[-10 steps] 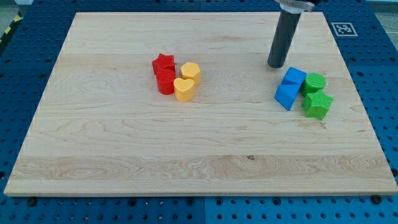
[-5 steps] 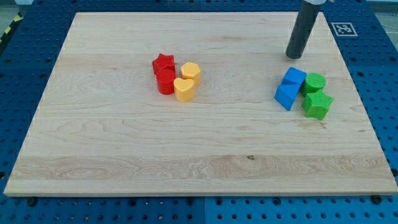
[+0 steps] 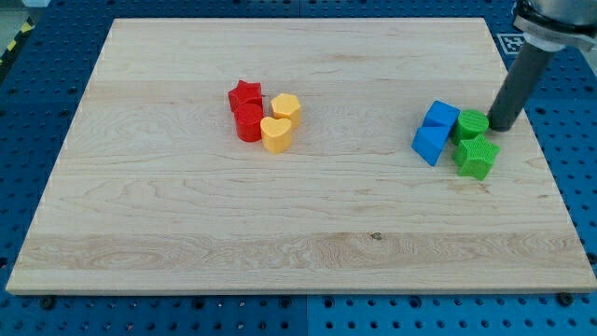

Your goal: Place the green star towards the bottom right of the board

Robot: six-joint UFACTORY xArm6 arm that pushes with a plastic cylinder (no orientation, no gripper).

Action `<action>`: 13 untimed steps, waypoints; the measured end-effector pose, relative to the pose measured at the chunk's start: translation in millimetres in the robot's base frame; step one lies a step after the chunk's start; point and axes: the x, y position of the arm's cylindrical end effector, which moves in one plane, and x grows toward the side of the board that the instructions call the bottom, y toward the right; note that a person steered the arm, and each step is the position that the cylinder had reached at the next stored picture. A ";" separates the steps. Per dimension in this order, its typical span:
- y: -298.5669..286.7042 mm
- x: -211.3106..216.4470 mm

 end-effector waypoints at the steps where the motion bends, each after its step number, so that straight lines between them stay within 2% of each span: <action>1: -7.5 8.8; 2: -22.4 8.8; 4: -17.1 40.3; 7: -39.4 40.7; 9: -91.8 25.0; 10: -93.2 51.0; 13: -118.6 68.3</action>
